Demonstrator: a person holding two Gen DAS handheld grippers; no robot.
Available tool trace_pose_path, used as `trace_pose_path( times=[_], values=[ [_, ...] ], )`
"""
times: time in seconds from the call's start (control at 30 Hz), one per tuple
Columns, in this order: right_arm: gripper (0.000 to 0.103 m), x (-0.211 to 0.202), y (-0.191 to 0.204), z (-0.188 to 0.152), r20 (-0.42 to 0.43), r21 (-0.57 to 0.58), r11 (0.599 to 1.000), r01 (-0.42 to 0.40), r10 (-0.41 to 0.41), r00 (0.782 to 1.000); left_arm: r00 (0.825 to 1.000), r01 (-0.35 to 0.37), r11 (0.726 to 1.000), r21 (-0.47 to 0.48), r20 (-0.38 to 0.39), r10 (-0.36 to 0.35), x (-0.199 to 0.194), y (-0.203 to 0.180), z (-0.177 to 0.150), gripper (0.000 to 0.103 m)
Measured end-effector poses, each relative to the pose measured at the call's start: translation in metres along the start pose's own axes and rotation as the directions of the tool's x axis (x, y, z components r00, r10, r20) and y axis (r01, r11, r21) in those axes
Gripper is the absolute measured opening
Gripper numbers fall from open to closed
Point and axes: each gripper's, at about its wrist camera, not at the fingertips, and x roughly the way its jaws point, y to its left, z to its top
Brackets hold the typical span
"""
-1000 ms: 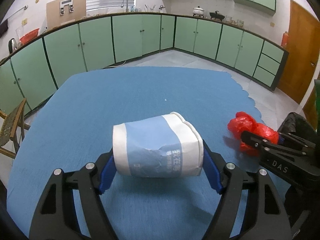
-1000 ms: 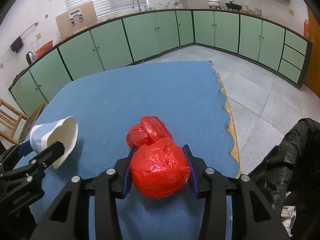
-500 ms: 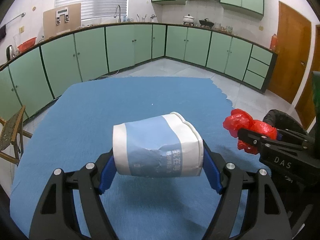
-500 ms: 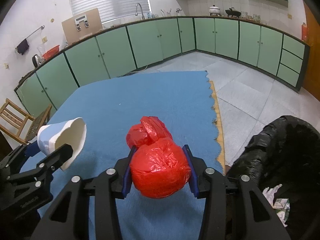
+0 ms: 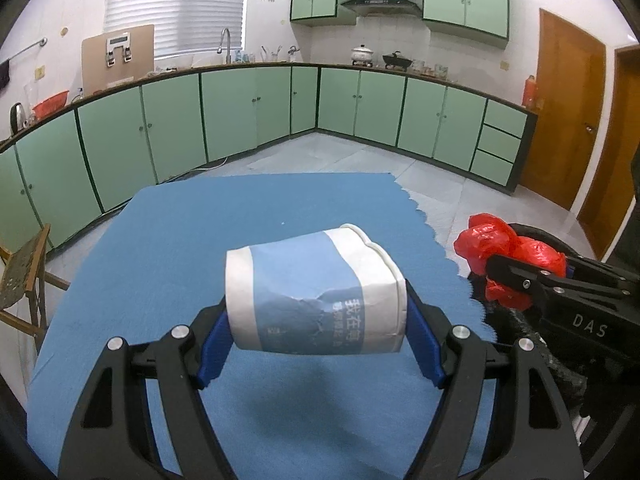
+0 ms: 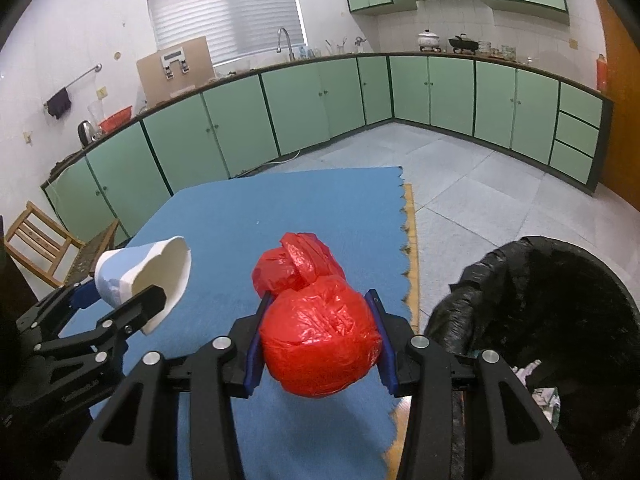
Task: Collect trash
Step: 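Carry the paper cup and red bag over the trash bin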
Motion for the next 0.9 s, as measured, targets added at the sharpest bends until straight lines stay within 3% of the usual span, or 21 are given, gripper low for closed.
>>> trace_pose_path(
  times=[0.47,0.9],
  values=[
    [0.045,-0.057,-0.040,-0.017,0.056,0.029,0.997,0.069,-0.071,0.996,0.996,0.080,0.996,0.045,0.040,-0.082,-0.019,-0.048,0.004,0.073],
    [0.045,-0.106,-0.107,-0.031,0.100,0.110,0.978,0.176,-0.187,0.977,0.975,0.208,0.967,0.145,0.042,-0.216,-0.017,-0.126,0.004,0.073]
  ],
)
